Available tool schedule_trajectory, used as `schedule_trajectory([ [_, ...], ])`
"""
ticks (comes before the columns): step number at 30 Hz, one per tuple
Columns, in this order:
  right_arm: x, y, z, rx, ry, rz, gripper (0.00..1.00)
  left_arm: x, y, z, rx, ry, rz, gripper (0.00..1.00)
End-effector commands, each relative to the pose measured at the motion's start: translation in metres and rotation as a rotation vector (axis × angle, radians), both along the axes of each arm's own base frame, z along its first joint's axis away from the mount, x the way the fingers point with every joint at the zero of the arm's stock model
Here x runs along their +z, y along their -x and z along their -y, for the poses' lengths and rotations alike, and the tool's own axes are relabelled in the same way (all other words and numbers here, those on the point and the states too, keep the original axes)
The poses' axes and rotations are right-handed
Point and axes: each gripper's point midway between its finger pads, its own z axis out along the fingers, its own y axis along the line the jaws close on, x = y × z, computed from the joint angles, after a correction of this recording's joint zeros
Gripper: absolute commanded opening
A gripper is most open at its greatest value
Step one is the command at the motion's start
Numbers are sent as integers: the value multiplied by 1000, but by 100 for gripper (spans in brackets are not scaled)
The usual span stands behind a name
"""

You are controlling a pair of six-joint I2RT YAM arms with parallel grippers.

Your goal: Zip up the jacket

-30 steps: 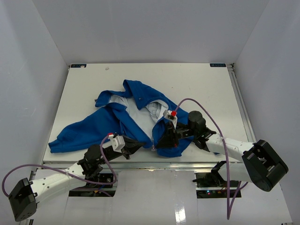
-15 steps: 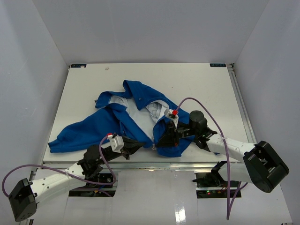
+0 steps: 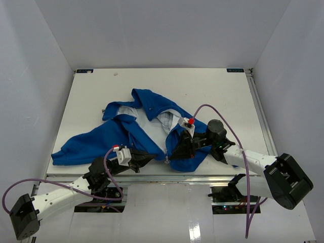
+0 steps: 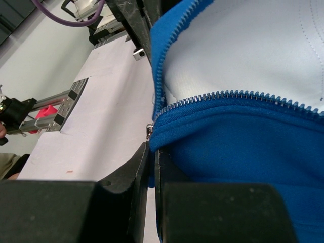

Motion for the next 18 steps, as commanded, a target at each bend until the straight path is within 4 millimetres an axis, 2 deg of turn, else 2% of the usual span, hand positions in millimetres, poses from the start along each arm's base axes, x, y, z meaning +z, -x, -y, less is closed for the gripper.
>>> schedule_trajectory([
  [1,17,11,7,58,-72,68,8,-39,8,-3,-28,-47,-21,0],
  [18,14,8,3,58,-67,36,8,-36,9,-4,-30,-33,-12,0],
])
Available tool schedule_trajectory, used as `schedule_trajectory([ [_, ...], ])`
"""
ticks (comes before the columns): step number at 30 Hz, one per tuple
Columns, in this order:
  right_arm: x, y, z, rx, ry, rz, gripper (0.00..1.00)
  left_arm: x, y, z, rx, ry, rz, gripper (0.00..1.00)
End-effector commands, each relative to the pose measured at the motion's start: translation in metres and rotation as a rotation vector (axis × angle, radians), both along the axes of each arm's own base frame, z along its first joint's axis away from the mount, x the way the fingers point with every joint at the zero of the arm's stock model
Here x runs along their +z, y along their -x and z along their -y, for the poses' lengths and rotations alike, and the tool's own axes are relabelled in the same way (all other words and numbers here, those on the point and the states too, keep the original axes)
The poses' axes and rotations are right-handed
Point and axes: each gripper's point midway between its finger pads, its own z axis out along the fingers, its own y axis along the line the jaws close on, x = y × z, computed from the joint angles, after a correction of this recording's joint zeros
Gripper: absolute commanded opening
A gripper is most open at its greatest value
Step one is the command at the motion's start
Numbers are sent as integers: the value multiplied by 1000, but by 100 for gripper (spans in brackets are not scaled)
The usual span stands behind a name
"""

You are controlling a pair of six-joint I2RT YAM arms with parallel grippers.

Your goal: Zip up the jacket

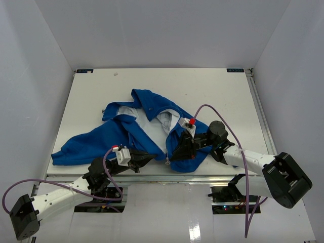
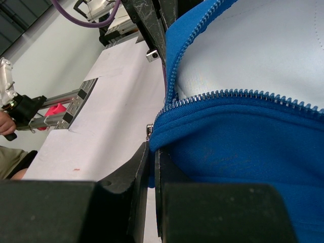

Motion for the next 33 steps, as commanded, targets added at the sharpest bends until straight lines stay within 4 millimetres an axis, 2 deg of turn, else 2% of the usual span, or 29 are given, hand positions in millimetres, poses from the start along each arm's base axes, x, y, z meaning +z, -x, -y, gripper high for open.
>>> schedule_trajectory([
  [1,6,0,0,18,-33,37,8,-37,8,-4,-27,-36,-16,0],
  [9,3,-1,-1,17,-30,27,8,-36,9,-6,-27,-23,-14,0],
  [33,14,-1,-2,18,-60,25,8,-38,9,-3,-34,-35,-20,0],
])
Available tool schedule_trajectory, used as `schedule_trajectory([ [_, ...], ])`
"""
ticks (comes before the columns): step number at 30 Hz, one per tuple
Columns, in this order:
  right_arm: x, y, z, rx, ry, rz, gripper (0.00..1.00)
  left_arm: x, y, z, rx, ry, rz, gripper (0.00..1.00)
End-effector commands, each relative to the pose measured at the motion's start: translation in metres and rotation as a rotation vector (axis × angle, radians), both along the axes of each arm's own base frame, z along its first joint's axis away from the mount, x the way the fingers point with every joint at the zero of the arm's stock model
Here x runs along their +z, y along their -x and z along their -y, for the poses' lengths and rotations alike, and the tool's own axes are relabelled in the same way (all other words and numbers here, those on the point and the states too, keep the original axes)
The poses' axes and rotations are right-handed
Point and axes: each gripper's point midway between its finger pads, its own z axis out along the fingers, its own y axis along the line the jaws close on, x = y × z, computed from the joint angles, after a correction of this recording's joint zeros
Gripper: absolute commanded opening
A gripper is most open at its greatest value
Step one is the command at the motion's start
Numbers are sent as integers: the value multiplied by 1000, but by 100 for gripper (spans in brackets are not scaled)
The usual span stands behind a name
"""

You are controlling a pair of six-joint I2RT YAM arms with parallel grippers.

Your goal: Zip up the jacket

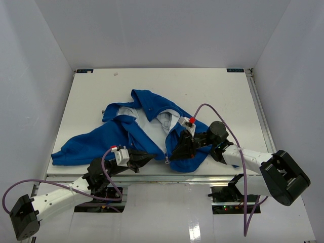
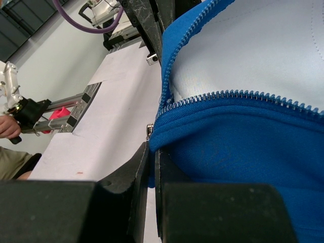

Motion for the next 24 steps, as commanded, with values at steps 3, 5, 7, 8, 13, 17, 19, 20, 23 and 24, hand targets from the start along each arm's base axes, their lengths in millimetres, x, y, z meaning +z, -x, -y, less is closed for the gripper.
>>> schedule_trajectory([
  [3,8,-1,-1,11,-43,36,8,-45,8,-3,-30,-58,-32,0],
  [5,9,-2,-1,7,-43,30,8,-45,8,-3,-30,-58,-32,0],
  [7,10,-3,-2,5,-47,28,8,-45,8,-3,-31,-57,-31,0],
  [8,11,-3,-2,4,-48,26,8,-44,9,-3,-32,-56,-30,0],
  [13,12,-7,-4,-8,-48,17,8,-45,11,-2,-43,-58,-28,0],
  [17,14,-9,-5,-13,-53,17,8,-46,12,-1,-56,-67,-26,0],
  [19,15,-10,-6,-16,-53,15,8,-46,13,0,-65,-70,-26,0],
  [20,16,-11,-6,-17,-54,14,8,-47,14,1,-70,-75,-27,0],
  [23,18,-13,-6,-22,-56,17,8,-49,16,2,-83,-84,-31,0],
  [24,18,-13,-5,-23,-57,16,8,-50,16,3,-83,-87,-34,0],
])
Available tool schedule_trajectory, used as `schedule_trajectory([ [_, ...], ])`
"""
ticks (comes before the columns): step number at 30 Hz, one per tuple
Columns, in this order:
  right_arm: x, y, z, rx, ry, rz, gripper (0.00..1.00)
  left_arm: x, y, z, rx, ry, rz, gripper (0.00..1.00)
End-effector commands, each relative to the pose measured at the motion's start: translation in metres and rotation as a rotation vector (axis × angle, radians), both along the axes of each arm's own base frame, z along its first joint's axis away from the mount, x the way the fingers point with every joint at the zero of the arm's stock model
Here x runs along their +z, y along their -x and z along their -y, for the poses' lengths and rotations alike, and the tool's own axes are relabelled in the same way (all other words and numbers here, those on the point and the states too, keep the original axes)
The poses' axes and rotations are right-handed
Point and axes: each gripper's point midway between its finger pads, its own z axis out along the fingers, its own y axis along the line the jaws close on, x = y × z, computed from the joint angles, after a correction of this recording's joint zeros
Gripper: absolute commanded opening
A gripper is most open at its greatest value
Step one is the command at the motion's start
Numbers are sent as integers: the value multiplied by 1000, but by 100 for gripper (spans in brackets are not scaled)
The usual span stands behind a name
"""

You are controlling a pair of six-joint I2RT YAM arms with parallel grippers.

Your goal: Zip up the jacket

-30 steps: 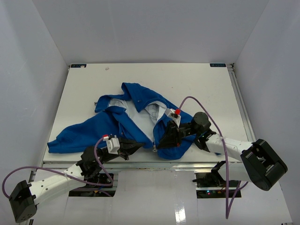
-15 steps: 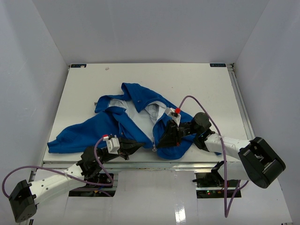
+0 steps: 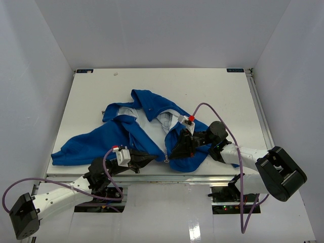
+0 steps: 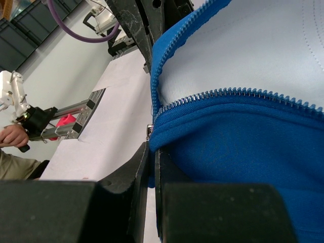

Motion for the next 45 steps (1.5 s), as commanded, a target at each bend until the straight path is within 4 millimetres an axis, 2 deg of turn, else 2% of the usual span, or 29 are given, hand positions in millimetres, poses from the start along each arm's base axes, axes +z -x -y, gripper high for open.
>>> schedule_trajectory([
  [1,19,-8,-3,-15,-60,65,8,-45,12,-1,-54,-71,-34,0],
  [17,23,-11,-6,32,-38,75,8,-50,20,4,-112,-96,-45,0],
  [23,19,-11,-6,31,-29,73,8,-49,14,3,-81,-95,-77,0],
  [25,15,-10,-5,29,-26,74,8,-46,12,3,-72,-88,-96,5],
  [29,11,-9,-4,31,-21,73,8,-45,9,5,-63,-95,-131,32],
  [35,8,-10,-6,26,-16,69,8,-49,17,10,-121,-107,-164,47],
  [37,6,-10,-6,24,-13,66,8,-37,17,13,-128,-88,-155,51],
  [45,2,-10,-6,17,-2,68,8,-23,13,13,-111,-64,-151,61],
])
